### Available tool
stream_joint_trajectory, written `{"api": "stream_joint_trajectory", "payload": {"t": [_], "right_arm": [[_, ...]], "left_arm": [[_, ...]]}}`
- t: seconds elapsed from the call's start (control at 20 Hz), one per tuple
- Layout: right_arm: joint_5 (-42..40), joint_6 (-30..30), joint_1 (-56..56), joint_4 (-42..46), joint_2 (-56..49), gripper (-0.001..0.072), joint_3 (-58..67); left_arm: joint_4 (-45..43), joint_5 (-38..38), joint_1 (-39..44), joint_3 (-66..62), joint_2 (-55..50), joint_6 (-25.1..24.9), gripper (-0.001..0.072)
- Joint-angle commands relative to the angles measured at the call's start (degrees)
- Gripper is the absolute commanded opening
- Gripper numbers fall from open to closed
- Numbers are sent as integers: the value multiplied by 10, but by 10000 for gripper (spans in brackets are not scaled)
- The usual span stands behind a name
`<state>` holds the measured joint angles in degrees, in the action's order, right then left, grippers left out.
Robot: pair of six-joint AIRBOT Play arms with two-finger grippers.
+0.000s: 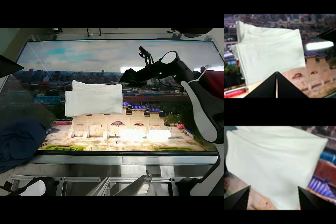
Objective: Fold the shirts.
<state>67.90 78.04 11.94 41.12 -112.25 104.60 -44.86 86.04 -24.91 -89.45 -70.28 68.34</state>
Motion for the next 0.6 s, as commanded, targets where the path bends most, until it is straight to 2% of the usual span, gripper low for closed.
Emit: {"api": "stream_joint_trajectory", "payload": {"t": [0.0, 0.05, 0.1, 0.15, 0.55], "right_arm": [[20, 35, 4, 26, -41, 656, 0], [20, 37, 8, 26, -51, 658, 0], [20, 42, 12, 26, -60, 708, 0], [17, 43, 15, 26, -68, 717, 0], [-3, 47, 47, 2, -96, 716, 0]], "left_arm": [[0, -1, -1, 0, 0, 0, 14], [0, -1, -1, 0, 0, 0, 14], [0, -1, -1, 0, 0, 0, 14], [-1, -1, -1, 0, 0, 0, 14], [-1, -1, -1, 0, 0, -4, 14]]}}
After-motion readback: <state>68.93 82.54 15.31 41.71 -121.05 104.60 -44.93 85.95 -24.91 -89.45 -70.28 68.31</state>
